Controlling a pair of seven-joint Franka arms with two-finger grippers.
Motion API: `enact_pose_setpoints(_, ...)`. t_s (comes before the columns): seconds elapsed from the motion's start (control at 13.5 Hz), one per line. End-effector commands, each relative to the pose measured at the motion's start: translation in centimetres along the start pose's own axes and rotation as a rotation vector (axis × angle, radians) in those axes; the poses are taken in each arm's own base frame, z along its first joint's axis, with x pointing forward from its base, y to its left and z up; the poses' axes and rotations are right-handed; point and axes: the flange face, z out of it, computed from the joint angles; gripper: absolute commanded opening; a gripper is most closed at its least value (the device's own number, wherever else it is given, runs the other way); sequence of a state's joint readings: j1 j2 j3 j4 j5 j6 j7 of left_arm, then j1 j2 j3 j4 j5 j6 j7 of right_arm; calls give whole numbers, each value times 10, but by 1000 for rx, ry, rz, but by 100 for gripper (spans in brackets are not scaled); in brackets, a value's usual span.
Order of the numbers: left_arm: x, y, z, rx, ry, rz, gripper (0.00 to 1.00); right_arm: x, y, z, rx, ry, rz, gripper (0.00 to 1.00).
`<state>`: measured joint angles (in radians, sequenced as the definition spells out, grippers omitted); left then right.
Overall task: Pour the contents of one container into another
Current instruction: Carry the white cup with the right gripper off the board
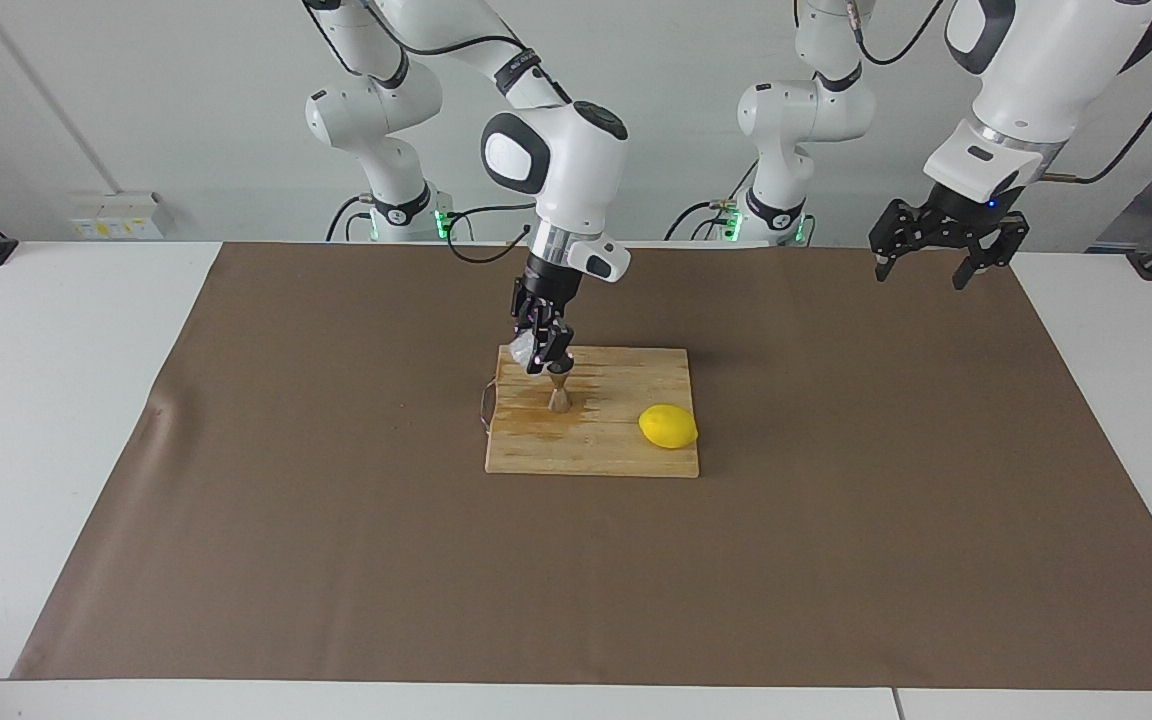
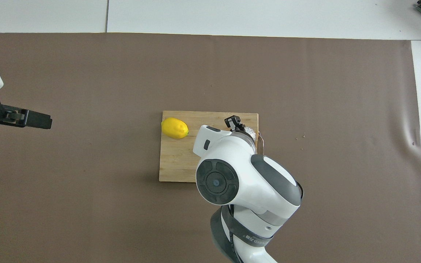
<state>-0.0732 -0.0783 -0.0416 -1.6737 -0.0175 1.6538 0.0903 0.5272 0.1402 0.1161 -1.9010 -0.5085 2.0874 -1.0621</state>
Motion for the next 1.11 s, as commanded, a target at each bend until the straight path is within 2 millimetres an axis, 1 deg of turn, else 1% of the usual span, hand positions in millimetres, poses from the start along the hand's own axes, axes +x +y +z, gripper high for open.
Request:
enact_pose_setpoints(0.0, -5, -2, -1, 9, -6, 9, 100, -18, 5, 0, 13, 25, 60, 18)
enact_pose_setpoints(0.15, -5, -2, -1, 9, -6, 9, 100, -22, 5, -4, 19, 48, 78, 18)
enact_pose_setpoints(0.3, -5, -2, -1, 9, -6, 9, 100, -37, 6, 0, 43, 73, 96, 18)
enact_pose_setpoints(0.44, -5, -2, -1, 9, -6, 10, 100, -46, 5, 2, 70, 111, 117, 18)
enact_pose_setpoints(0.66, -5, -3, -1, 11, -6, 9, 100, -67, 3, 15, 121, 165, 165, 18)
enact_pose_setpoints(0.89, -5, -2, -1, 9, -6, 9, 100, -83, 2, 26, 147, 211, 178, 18)
enact_pose_setpoints(1.03, -5, -2, -1, 9, -6, 9, 100, -99, 1, 38, 165, 257, 195, 18)
